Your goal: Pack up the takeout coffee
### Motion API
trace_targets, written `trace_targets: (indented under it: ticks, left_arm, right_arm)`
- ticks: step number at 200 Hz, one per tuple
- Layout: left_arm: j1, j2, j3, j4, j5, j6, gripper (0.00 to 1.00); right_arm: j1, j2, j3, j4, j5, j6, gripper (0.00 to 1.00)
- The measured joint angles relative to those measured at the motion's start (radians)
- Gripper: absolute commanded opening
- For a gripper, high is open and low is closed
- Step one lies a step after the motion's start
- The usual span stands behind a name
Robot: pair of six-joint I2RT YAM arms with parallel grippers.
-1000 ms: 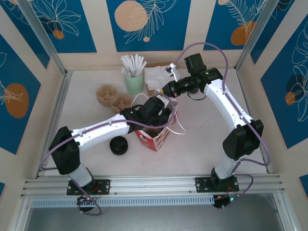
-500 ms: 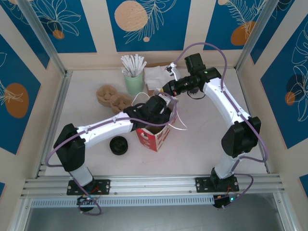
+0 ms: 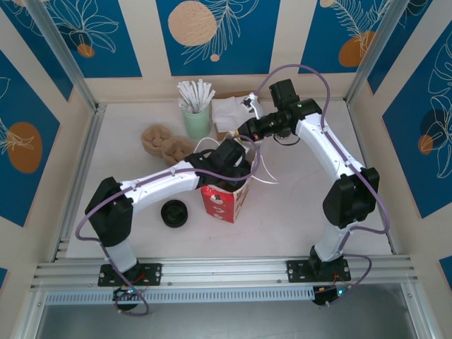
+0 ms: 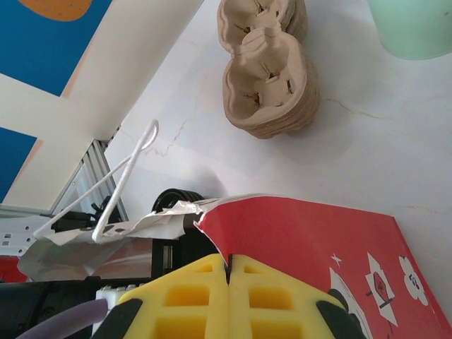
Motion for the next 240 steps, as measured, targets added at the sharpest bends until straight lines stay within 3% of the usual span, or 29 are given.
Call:
trace_targets:
  ticks: [240]
  left_arm:
    - [0.04,0.161,0.175,-0.051,0.014,-0.043,0.67]
  right_arm:
    - [-0.042,-0.006,-0.048,0.124,0.059,0.086,0.0]
